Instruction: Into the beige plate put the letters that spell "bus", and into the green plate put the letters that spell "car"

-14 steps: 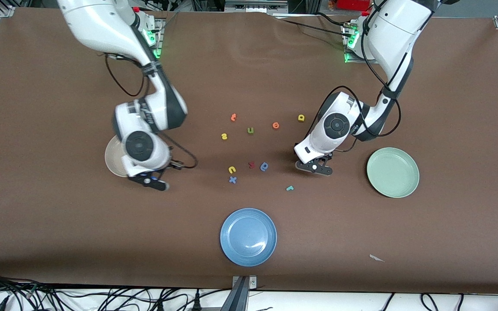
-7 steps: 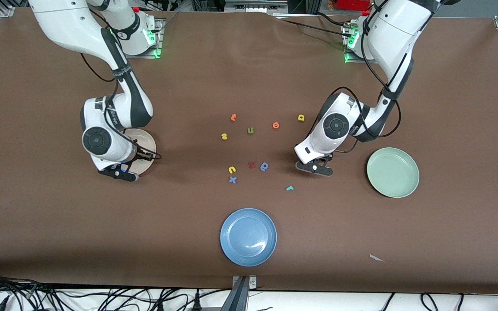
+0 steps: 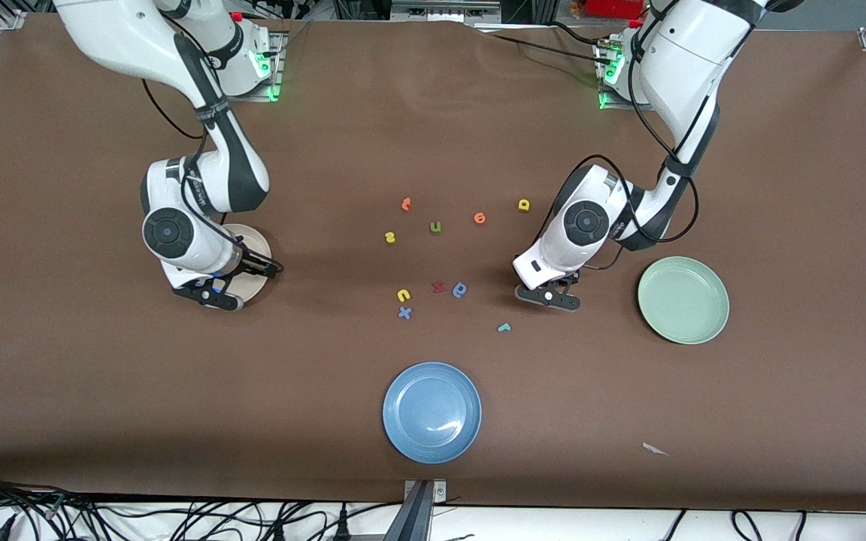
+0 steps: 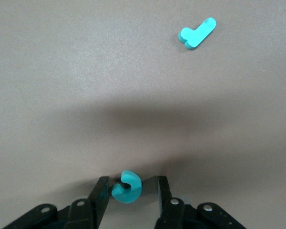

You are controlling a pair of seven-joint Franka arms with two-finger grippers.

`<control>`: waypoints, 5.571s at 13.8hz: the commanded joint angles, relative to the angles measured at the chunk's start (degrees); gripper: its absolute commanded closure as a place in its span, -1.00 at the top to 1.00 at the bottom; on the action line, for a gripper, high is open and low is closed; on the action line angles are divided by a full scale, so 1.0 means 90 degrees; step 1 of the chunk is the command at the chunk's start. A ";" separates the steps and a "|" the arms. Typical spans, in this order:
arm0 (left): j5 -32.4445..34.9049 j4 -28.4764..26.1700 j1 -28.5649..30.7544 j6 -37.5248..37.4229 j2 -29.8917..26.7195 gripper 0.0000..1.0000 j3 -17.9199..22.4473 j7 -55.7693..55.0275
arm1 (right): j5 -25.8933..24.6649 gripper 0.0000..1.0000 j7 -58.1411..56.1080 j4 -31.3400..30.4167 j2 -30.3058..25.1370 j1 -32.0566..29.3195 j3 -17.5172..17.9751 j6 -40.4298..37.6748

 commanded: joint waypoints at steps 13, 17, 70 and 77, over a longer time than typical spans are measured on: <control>0.0390 0.0159 0.0022 0.0016 0.0085 -0.65 0.0056 -0.0251 | -0.0039 0.35 0.0787 0.0301 0.0839 0.1815 0.0812 0.1627; 0.0390 0.0315 0.0315 -0.0694 -0.0344 -0.68 0.0066 0.0031 | -0.0039 0.20 0.0778 0.0301 0.0956 0.1865 0.0812 0.1637; 0.1640 -0.3083 0.1908 0.0768 -0.1410 0.36 -0.2962 -0.1784 | 0.0713 0.25 -0.2748 0.2781 0.2284 0.1883 0.0070 0.1578; 0.2216 -0.3054 0.1849 0.0768 -0.1156 0.18 -0.2942 -0.2330 | 0.0683 0.24 -0.2757 0.2723 0.2528 0.2070 0.0070 0.2047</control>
